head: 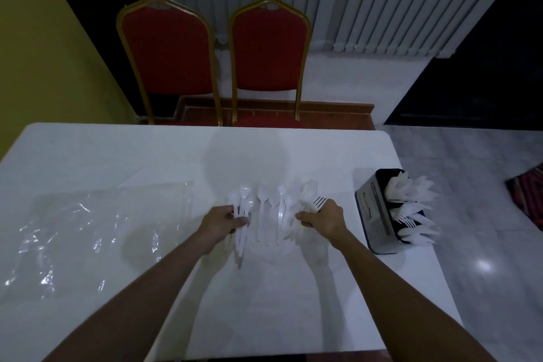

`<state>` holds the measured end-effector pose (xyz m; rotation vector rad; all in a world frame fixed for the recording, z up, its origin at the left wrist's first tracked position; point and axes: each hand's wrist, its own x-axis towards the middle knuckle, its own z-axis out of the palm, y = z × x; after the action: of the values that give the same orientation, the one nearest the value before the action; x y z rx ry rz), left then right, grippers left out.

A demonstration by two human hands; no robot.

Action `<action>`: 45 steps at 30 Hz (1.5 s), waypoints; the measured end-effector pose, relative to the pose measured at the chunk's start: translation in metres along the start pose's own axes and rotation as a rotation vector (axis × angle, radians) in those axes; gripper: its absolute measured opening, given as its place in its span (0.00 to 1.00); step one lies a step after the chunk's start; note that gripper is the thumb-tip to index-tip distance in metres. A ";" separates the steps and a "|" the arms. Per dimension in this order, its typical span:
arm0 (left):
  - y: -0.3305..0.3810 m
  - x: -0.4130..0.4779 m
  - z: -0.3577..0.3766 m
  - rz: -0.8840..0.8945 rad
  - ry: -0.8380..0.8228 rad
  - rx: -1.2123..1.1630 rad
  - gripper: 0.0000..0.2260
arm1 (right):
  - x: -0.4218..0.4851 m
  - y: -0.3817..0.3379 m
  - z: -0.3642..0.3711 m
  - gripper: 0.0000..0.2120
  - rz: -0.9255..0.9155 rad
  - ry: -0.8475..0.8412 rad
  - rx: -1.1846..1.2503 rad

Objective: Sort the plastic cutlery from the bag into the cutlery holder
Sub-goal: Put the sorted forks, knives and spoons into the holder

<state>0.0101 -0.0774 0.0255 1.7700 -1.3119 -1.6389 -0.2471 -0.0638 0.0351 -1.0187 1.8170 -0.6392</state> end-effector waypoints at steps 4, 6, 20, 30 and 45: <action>0.056 -0.001 0.019 0.099 -0.033 -0.073 0.12 | -0.019 -0.013 -0.041 0.10 -0.072 0.058 0.054; 0.078 0.002 0.028 0.121 -0.014 -0.152 0.10 | -0.023 -0.023 -0.055 0.10 -0.137 0.057 0.046; 0.160 0.000 0.218 0.228 -0.109 -0.375 0.05 | -0.062 0.012 -0.274 0.06 -0.293 0.227 -0.094; 0.154 0.011 0.263 0.378 0.061 -0.019 0.08 | -0.023 0.061 -0.245 0.07 -0.349 0.234 -0.173; 0.146 0.006 0.282 0.511 0.072 0.127 0.06 | -0.020 0.071 -0.236 0.06 -0.456 0.173 -0.218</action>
<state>-0.3037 -0.0688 0.0715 1.3833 -1.6903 -1.2204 -0.4810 -0.0095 0.0932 -1.5923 1.8424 -0.8332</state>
